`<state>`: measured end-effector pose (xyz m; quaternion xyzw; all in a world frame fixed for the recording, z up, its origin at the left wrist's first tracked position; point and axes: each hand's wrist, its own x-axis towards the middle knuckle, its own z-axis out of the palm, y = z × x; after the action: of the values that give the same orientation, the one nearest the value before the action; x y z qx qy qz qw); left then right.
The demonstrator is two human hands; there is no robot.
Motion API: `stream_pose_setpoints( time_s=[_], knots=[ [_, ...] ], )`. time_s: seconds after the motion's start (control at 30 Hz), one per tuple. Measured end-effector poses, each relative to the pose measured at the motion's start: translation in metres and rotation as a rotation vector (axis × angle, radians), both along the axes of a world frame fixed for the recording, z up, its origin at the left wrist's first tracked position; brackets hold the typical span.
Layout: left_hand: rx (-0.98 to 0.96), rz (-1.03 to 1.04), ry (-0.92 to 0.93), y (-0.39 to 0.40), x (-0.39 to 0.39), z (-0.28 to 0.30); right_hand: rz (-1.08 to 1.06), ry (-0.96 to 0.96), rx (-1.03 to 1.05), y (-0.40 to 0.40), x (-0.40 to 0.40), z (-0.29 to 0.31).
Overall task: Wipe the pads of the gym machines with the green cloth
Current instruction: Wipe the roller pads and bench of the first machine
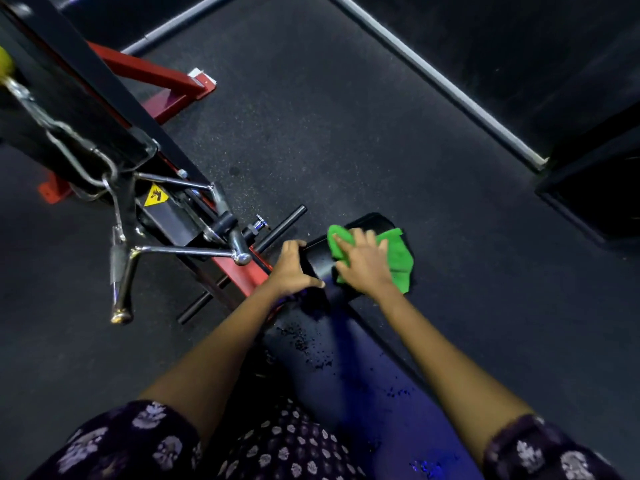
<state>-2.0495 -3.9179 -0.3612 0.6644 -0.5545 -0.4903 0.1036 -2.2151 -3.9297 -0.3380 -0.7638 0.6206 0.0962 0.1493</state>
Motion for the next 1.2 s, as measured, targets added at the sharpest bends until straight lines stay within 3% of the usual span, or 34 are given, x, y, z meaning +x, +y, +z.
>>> stream_pose_setpoints(
  time_s=[0.17,0.23,0.33,0.47,0.7,0.8,0.9,0.97,1.07,1.13,1.2],
  knots=[
    [0.062,0.221,0.174,0.002,0.004,-0.001,0.306,-0.169,-0.046,0.028,-0.003,-0.001],
    [0.079,0.218,0.168,0.0,0.004,-0.001,0.184,-0.068,-0.026,0.008,-0.018,-0.004],
    [0.084,0.184,0.113,-0.002,0.002,0.001,-0.172,-0.028,0.027,-0.023,-0.02,-0.002],
    [0.048,0.218,0.135,0.0,0.002,0.0,0.171,-0.042,0.039,-0.001,0.021,0.006],
    [0.043,0.269,0.119,-0.009,0.002,-0.009,0.378,-0.127,-0.043,0.057,-0.03,-0.01],
    [0.07,0.252,0.104,-0.017,-0.001,-0.005,0.146,-0.143,-0.018,0.035,-0.046,-0.013],
    [0.083,0.186,0.052,-0.019,-0.004,-0.003,-0.138,-0.116,0.022,0.013,-0.017,-0.002],
    [0.083,0.077,0.009,-0.021,-0.003,-0.003,-0.008,-0.112,0.021,0.018,0.01,0.005],
    [0.105,-0.243,-0.198,-0.031,0.004,0.003,0.221,-0.147,0.023,0.029,0.009,0.004],
    [0.153,-0.406,-0.335,-0.038,0.003,0.008,0.183,-0.092,0.022,0.012,-0.019,0.001],
    [0.177,-0.47,-0.384,-0.038,-0.001,0.01,-0.024,0.004,0.045,-0.012,-0.046,-0.001]
  ],
)
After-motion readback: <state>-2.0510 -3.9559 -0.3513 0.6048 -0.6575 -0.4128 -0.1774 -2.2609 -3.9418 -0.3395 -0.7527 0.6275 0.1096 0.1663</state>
